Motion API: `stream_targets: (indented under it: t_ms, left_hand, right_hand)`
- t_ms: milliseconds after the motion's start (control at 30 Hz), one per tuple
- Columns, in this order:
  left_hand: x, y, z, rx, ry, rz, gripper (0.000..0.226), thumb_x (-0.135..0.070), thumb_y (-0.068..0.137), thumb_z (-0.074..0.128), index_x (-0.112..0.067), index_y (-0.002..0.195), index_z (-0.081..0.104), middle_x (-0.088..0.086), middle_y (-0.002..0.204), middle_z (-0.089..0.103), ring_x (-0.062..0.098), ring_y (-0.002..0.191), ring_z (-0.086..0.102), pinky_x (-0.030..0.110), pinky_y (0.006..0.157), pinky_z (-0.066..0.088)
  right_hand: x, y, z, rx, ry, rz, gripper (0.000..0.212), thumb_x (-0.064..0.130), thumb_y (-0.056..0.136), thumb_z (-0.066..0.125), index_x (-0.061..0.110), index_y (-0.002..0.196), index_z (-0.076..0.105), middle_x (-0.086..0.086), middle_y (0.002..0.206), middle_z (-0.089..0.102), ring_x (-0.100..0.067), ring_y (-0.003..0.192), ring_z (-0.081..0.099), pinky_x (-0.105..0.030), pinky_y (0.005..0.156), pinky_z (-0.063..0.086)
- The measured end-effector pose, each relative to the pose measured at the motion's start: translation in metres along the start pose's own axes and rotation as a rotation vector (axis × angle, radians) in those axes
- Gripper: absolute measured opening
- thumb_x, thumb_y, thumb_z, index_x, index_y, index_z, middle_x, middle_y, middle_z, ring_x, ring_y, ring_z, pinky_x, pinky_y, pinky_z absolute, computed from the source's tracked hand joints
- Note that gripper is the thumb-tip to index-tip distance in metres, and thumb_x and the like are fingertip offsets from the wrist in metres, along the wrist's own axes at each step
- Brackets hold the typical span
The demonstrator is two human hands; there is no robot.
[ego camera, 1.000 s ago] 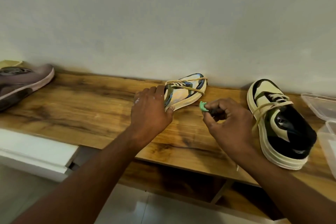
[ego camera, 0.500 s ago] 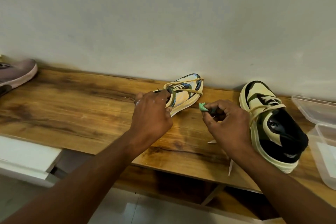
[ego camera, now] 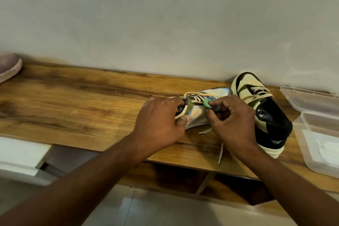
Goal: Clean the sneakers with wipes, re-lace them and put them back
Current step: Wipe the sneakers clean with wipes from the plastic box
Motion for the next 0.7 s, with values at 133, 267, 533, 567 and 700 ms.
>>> stream_targets:
  t_ms: [133, 267, 533, 567, 700]
  left_hand:
    - [0.011, 0.017, 0.0, 0.02, 0.018, -0.032, 0.035, -0.058, 0.092, 0.068, -0.032, 0.114, 0.078, -0.012, 0.094, 0.079, 0.012, 0.086, 0.073, 0.036, 0.074, 0.06]
    - [0.025, 0.034, -0.003, 0.091, -0.013, -0.064, 0.029, -0.054, 0.09, 0.072, -0.029, 0.102, 0.081, -0.011, 0.089, 0.079, 0.012, 0.081, 0.073, 0.034, 0.07, 0.059]
    - [0.04, 0.046, -0.008, 0.174, -0.209, -0.262, 0.019, -0.038, 0.087, 0.084, -0.024, 0.078, 0.074, -0.007, 0.074, 0.077, 0.014, 0.076, 0.072, 0.037, 0.078, 0.056]
    - [0.042, 0.046, -0.01, 0.161, -0.284, -0.29, 0.02, -0.036, 0.087, 0.084, -0.02, 0.078, 0.076, -0.005, 0.07, 0.076, 0.014, 0.069, 0.069, 0.036, 0.075, 0.055]
    - [0.043, 0.041, -0.013, 0.198, -0.64, -0.43, 0.027, -0.024, 0.091, 0.082, 0.001, 0.084, 0.076, 0.016, 0.071, 0.072, 0.017, 0.062, 0.058, 0.032, 0.064, 0.046]
  right_hand:
    - [0.007, -0.002, 0.003, 0.003, -0.007, -0.025, 0.024, 0.043, 0.085, 0.084, 0.021, 0.097, 0.081, 0.008, 0.091, 0.07, -0.002, 0.078, 0.065, -0.021, 0.067, 0.056]
    - [0.01, 0.0, 0.01, 0.019, 0.019, -0.018, 0.016, 0.037, 0.088, 0.082, 0.022, 0.094, 0.082, 0.008, 0.09, 0.07, -0.005, 0.078, 0.065, -0.037, 0.068, 0.059]
    - [0.026, 0.011, 0.017, -0.011, 0.104, 0.011, 0.032, 0.022, 0.084, 0.087, 0.018, 0.114, 0.076, 0.009, 0.098, 0.074, 0.0, 0.081, 0.07, -0.016, 0.073, 0.058]
    - [0.026, 0.014, 0.017, -0.023, 0.103, -0.001, 0.034, 0.023, 0.084, 0.087, 0.018, 0.116, 0.076, 0.008, 0.101, 0.074, -0.004, 0.085, 0.07, -0.024, 0.077, 0.061]
    - [0.029, 0.025, 0.012, -0.064, 0.107, -0.066, 0.03, 0.018, 0.083, 0.084, 0.017, 0.113, 0.079, 0.005, 0.104, 0.073, -0.012, 0.088, 0.071, -0.04, 0.079, 0.062]
Point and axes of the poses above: each hand's wrist, its own y-axis towards the middle knuckle, its own z-axis out of the palm, x = y × z, the point moved 5 cm from there along y, towards the middle knuckle
